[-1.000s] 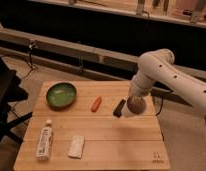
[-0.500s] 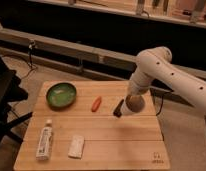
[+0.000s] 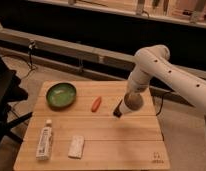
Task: Place the ceramic cup in the ceramic bowl
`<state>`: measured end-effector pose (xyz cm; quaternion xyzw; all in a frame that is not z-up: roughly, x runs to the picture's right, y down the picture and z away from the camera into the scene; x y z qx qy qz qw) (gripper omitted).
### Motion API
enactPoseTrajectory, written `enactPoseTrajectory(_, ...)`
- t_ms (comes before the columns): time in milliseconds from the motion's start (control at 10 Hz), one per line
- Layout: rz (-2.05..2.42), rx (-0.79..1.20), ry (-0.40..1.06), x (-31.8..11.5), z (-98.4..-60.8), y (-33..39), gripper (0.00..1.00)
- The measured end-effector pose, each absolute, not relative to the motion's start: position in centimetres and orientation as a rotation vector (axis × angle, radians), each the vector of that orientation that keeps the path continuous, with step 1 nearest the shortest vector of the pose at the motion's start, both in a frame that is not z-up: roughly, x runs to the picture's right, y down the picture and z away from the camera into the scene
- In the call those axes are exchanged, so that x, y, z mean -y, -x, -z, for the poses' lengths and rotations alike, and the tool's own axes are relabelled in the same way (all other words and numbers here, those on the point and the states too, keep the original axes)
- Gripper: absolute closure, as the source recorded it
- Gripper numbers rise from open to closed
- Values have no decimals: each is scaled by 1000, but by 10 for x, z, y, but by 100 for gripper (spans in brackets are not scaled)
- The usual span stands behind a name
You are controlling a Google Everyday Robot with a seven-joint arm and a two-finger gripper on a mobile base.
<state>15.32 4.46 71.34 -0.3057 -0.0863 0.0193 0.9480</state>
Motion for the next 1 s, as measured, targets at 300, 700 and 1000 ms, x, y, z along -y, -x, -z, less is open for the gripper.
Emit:
enactPoseTrajectory(300, 18, 256, 538, -37, -714, -139, 99)
enactPoseTrajectory(700, 162, 356, 429, -16, -729, -80, 99)
enactPoseTrajectory(1000, 229, 392, 410, -3, -742, -53, 99)
